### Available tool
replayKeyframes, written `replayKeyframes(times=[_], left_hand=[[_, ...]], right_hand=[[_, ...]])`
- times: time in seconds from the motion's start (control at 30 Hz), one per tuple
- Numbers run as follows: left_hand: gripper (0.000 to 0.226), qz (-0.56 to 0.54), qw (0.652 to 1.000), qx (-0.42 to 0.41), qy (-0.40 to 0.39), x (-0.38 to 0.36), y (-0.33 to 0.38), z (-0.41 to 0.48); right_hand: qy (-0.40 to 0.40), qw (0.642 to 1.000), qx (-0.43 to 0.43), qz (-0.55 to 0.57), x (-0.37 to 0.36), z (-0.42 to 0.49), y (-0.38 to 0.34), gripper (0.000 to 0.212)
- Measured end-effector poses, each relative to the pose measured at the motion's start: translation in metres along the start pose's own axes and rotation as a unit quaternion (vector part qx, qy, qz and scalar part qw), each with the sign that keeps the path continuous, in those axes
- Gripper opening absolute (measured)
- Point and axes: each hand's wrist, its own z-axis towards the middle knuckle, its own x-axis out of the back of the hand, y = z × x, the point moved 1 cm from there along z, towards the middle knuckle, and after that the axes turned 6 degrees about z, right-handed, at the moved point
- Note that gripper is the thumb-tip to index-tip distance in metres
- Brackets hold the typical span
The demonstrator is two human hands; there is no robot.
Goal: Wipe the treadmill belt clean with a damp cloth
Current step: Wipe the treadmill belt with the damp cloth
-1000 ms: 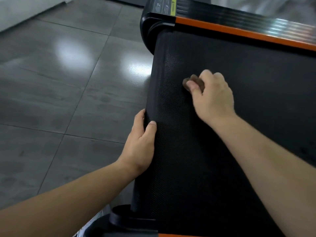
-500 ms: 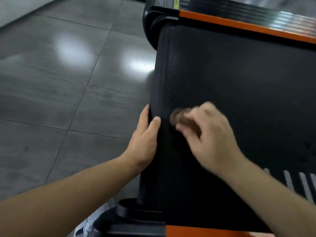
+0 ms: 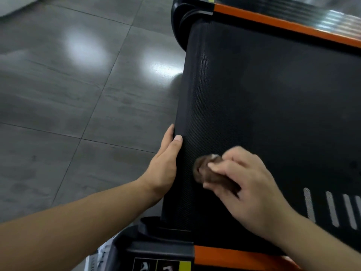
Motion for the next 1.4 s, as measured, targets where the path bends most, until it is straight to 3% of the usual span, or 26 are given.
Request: replayKeyframes(times=[0.07,0.13,0.2,0.3,0.37,0.47,0.53,0.6,0.7,0.73,0.8,0.87,0.93,1.0,1.13,1.3,1.4], left_hand=[[0.069,-0.027,1.000,0.014,-0.006,0.001,-0.005,-0.001],[0.076,-0.052,0.998,0.035,0.003,0.003,-0.009,0.000],[0.077,-0.078,0.996,0.052,-0.003,0.005,-0.015,0.002],[0.059,-0.062,0.997,0.052,-0.013,0.003,-0.010,-0.001],[0.054,-0.062,0.997,0.048,-0.007,0.003,-0.009,-0.002],[0.045,-0.092,0.994,0.061,-0.006,0.004,-0.008,-0.001],[0.043,-0.135,0.987,0.084,-0.021,0.004,-0.005,-0.002],[0.045,-0.185,0.976,0.111,-0.033,0.004,-0.003,-0.003],[0.042,-0.193,0.974,0.116,-0.031,0.004,0.002,-0.007],[0.045,-0.192,0.973,0.118,-0.037,0.003,0.003,-0.007],[0.050,-0.186,0.974,0.122,-0.037,0.002,0.006,-0.008],[0.052,-0.152,0.981,0.114,-0.029,0.001,0.006,-0.005],[0.062,-0.089,0.992,0.088,-0.003,-0.001,0.012,-0.004],[0.069,0.029,0.998,0.045,0.031,-0.005,0.023,-0.001],[0.079,0.181,0.982,-0.031,0.045,-0.012,0.042,0.012],[0.065,0.347,0.929,-0.125,0.024,-0.020,0.081,0.048],[0.060,0.368,0.923,-0.109,0.027,-0.036,0.102,0.072]], right_hand=[[-0.029,0.999,0.040,-0.012,0.006,0.005,0.006,0.030],[-0.015,0.998,0.062,-0.024,0.006,0.033,0.015,0.031],[0.049,0.998,0.025,-0.028,0.003,0.074,0.025,0.031],[0.123,0.990,-0.063,-0.021,-0.010,0.104,0.023,0.029],[0.081,0.996,-0.017,-0.021,-0.017,0.081,0.008,0.031],[-0.045,0.996,0.066,0.024,-0.009,0.034,-0.009,0.032],[-0.078,0.993,0.089,0.015,0.001,0.035,0.001,0.031],[-0.032,0.996,0.086,-0.011,0.002,0.058,0.011,0.030],[0.078,0.997,-0.003,0.006,-0.009,0.078,0.014,0.028],[0.082,0.997,-0.006,0.015,-0.013,0.071,0.010,0.029],[0.005,0.999,0.030,0.038,-0.015,0.041,-0.004,0.030],[-0.077,0.993,0.071,0.052,-0.008,0.011,-0.014,0.029],[-0.098,0.989,0.105,0.016,0.004,0.004,-0.005,0.031],[-0.048,0.993,0.099,-0.033,0.011,0.018,0.017,0.031],[0.120,0.990,-0.063,-0.050,0.025,0.038,0.049,0.036],[0.007,0.999,-0.003,-0.034,0.023,0.002,0.033,0.032],[0.032,0.998,0.001,-0.048,0.034,0.034,0.061,0.035]])
